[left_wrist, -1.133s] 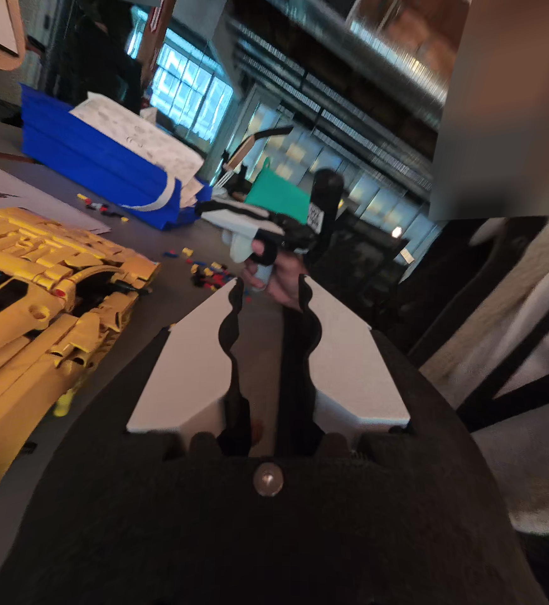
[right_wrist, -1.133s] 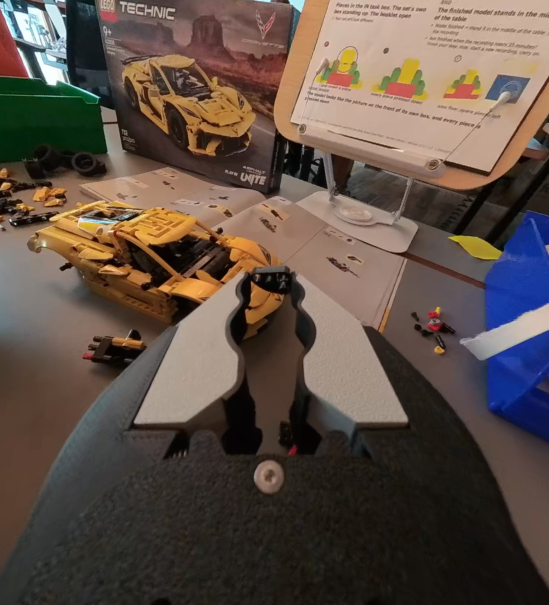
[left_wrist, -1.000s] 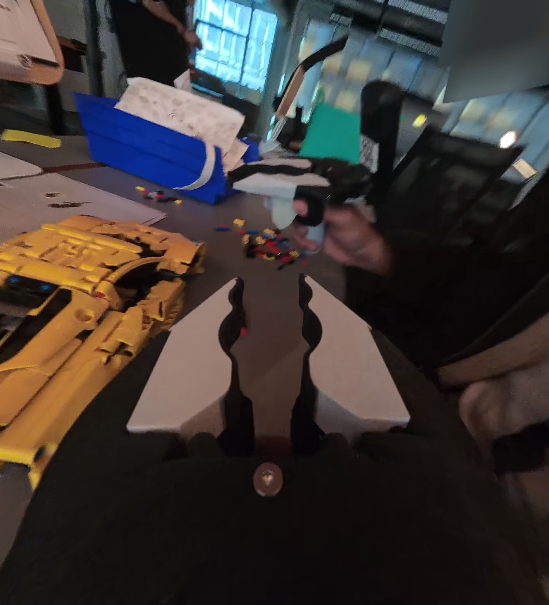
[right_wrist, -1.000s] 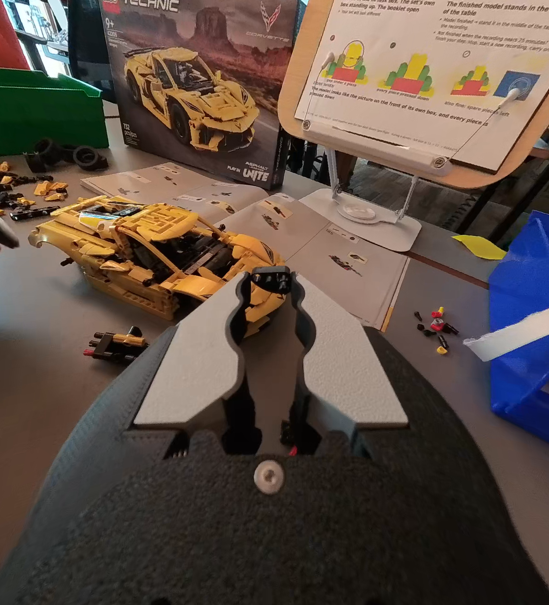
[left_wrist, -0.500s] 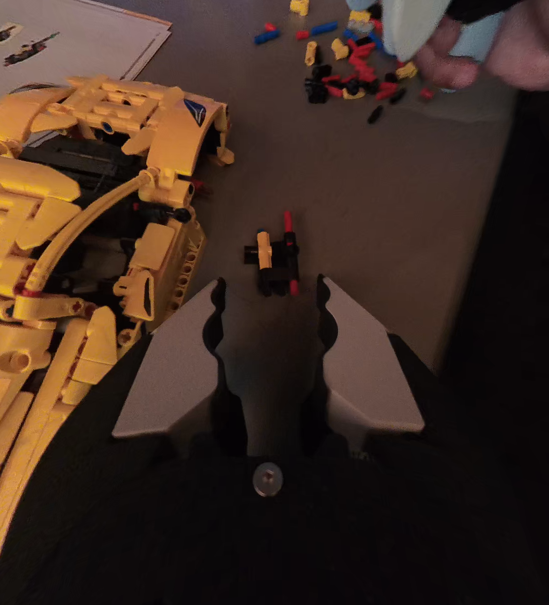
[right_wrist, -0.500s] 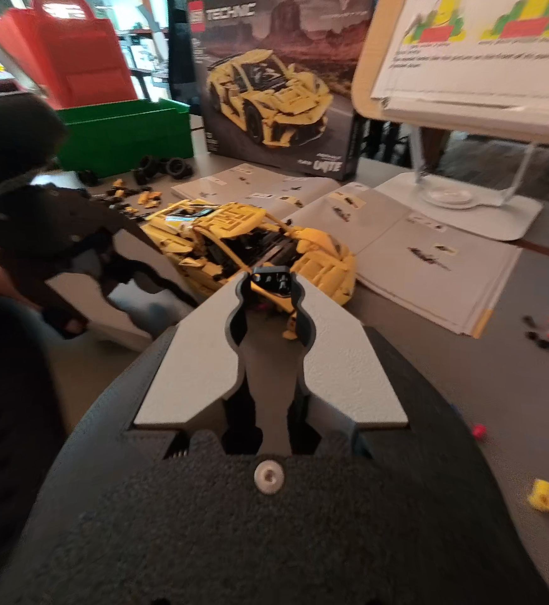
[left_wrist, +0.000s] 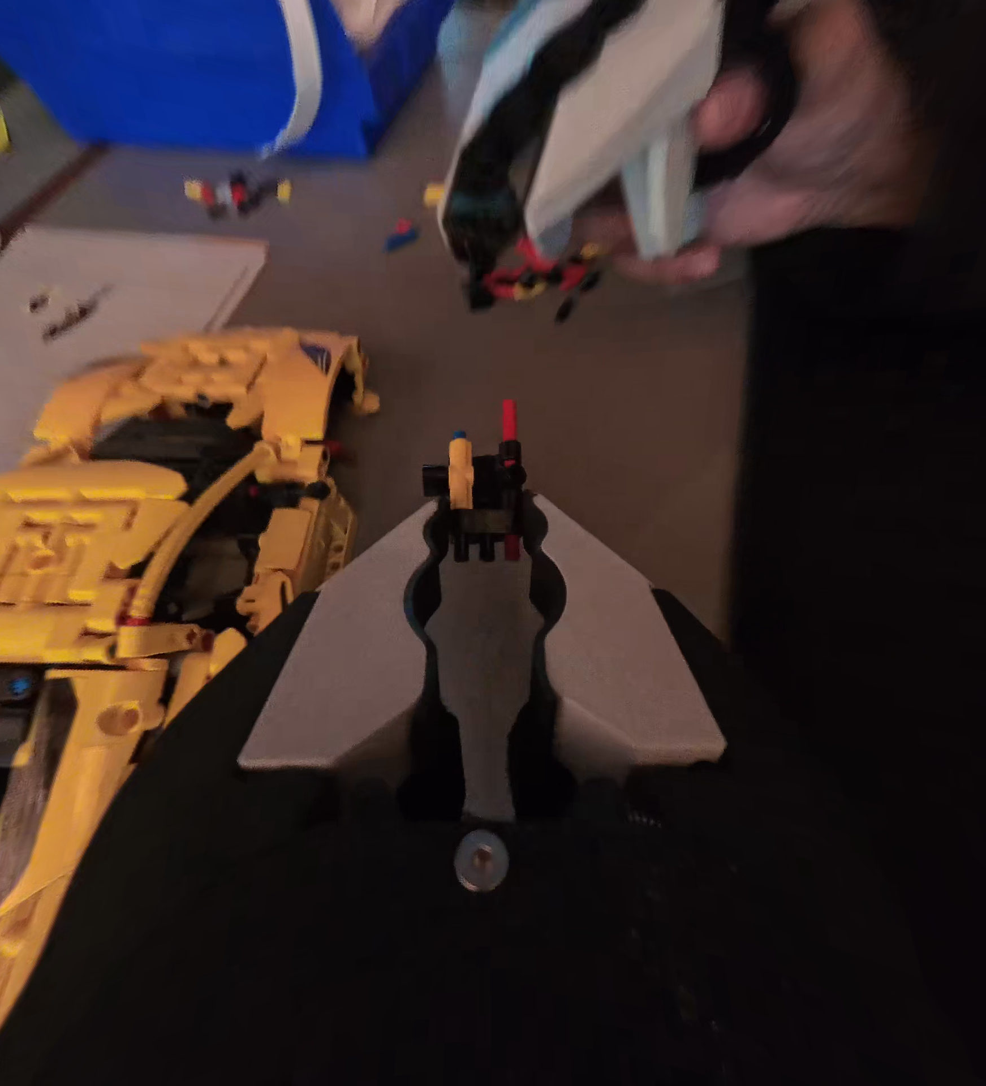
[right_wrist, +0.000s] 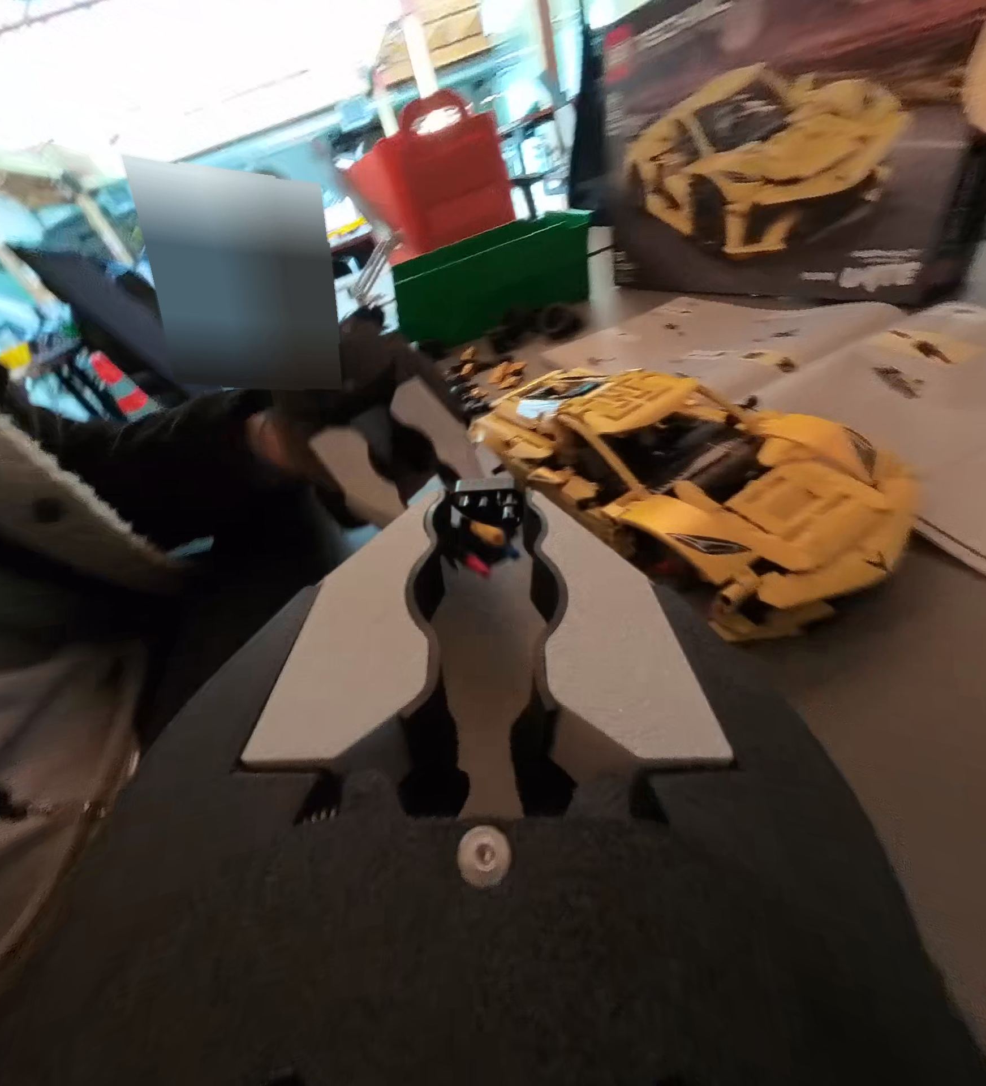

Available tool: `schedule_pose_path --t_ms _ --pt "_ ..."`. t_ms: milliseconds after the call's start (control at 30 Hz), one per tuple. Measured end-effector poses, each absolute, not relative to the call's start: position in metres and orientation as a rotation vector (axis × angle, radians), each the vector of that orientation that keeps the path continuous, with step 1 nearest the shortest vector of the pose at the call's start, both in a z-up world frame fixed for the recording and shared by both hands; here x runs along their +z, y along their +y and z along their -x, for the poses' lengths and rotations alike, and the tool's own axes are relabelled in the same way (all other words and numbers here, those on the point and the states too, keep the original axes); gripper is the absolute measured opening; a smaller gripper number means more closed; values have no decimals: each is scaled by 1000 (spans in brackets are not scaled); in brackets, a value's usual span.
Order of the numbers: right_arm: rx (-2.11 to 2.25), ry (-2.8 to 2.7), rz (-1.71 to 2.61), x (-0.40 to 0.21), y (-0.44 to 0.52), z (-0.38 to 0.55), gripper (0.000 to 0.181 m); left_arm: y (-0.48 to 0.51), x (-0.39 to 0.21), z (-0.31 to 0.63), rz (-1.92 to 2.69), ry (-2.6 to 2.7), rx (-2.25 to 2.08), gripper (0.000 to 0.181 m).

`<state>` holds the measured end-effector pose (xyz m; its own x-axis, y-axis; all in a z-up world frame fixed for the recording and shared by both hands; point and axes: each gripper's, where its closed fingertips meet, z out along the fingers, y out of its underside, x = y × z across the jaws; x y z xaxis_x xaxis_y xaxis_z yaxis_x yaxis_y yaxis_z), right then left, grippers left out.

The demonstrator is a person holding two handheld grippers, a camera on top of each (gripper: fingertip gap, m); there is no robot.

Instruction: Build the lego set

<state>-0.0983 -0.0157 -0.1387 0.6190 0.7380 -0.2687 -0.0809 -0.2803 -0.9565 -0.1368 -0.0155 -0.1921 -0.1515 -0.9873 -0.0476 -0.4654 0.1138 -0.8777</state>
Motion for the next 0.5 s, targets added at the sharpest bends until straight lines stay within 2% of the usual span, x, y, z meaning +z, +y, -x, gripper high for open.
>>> schedule_pose_path --t_ms 100,267,500 --pt "895 -744 1687 -152 -33 121 23 -29 -168 152 1293 1674 -1167 24" --pt "907 -843 1657 -153 -41 133 23 -40 -158 163 1390 1649 -1423 24" --pt "1048 -837 1713 -155 -48 139 22 -47 -172 165 1477 1725 -1432 24"
